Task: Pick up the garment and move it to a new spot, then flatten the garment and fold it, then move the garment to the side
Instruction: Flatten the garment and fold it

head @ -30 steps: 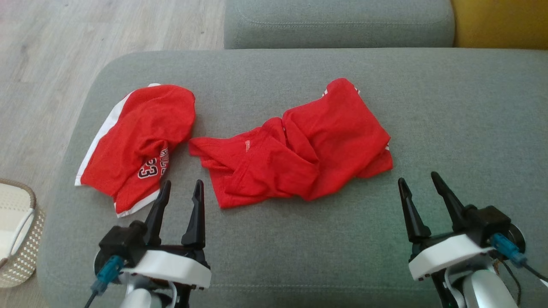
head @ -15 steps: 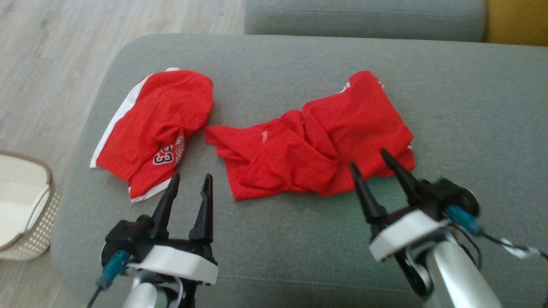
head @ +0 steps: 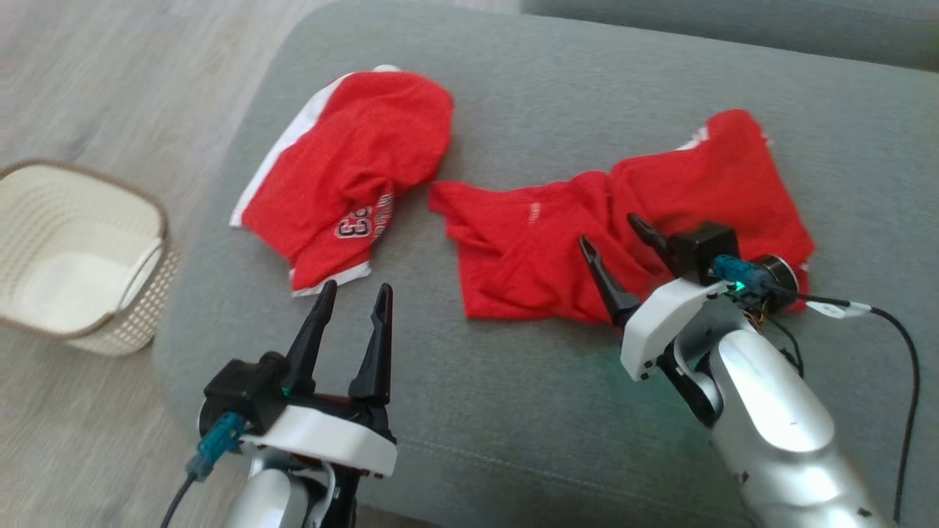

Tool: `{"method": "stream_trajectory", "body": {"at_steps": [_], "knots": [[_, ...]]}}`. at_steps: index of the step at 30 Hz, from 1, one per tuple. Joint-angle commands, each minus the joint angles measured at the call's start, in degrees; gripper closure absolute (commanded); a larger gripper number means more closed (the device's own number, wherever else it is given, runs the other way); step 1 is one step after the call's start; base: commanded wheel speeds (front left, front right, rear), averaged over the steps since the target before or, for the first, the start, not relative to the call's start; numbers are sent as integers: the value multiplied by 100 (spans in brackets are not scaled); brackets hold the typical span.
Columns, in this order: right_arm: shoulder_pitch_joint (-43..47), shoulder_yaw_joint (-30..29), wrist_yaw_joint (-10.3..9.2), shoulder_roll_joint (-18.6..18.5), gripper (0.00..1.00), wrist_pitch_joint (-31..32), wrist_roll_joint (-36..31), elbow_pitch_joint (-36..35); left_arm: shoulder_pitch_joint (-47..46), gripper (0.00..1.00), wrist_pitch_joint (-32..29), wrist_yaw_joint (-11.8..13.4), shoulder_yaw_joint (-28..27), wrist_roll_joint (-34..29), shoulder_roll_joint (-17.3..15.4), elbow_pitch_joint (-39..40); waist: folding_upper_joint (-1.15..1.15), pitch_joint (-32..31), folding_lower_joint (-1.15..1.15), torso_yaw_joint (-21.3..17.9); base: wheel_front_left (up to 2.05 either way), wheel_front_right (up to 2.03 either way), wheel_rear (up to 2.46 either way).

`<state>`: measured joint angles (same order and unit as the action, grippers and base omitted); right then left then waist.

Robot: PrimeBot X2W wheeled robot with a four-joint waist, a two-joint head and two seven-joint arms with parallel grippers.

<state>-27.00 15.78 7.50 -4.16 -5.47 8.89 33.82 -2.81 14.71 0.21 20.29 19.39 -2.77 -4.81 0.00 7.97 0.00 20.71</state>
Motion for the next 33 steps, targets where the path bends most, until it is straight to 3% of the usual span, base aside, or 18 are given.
{"method": "stream_trajectory", "body": {"at_steps": [1,6,14,15,16,19,24,29,33], "knots": [[-193,131,-1,47,0,-13,-28,-77,-225,0,29,21,-136,31,-10,168,0,64,0,125,0,0,0],[-437,327,-1,3,0,20,-134,442,-216,0,29,36,-85,47,-10,170,0,103,0,241,0,0,0],[-670,166,-1,38,2,25,-540,1105,-157,0,29,55,-43,70,-10,161,0,22,0,306,0,0,0],[-697,187,-1,47,55,62,-552,1190,-159,0,29,54,-32,73,-10,165,0,17,0,310,0,0,0],[-723,240,-1,52,100,104,-594,1272,-161,0,29,52,-22,74,-10,167,0,13,0,314,0,0,0],[-782,506,-1,61,100,111,-718,1404,-162,0,29,46,-27,65,-10,160,0,-24,0,313,0,0,0],[-950,700,-1,88,100,-539,-808,1088,-94,0,29,43,-107,19,-10,127,0,-181,0,230,0,0,0],[-1262,671,-1,111,100,-898,-764,263,4,0,29,-247,-25,20,-10,58,0,-493,0,65,0,0,0],[-1617,804,-1,122,100,-943,-386,-537,122,0,29,-219,-143,10,-10,31,0,-761,0,-120,0,0,0]]}}
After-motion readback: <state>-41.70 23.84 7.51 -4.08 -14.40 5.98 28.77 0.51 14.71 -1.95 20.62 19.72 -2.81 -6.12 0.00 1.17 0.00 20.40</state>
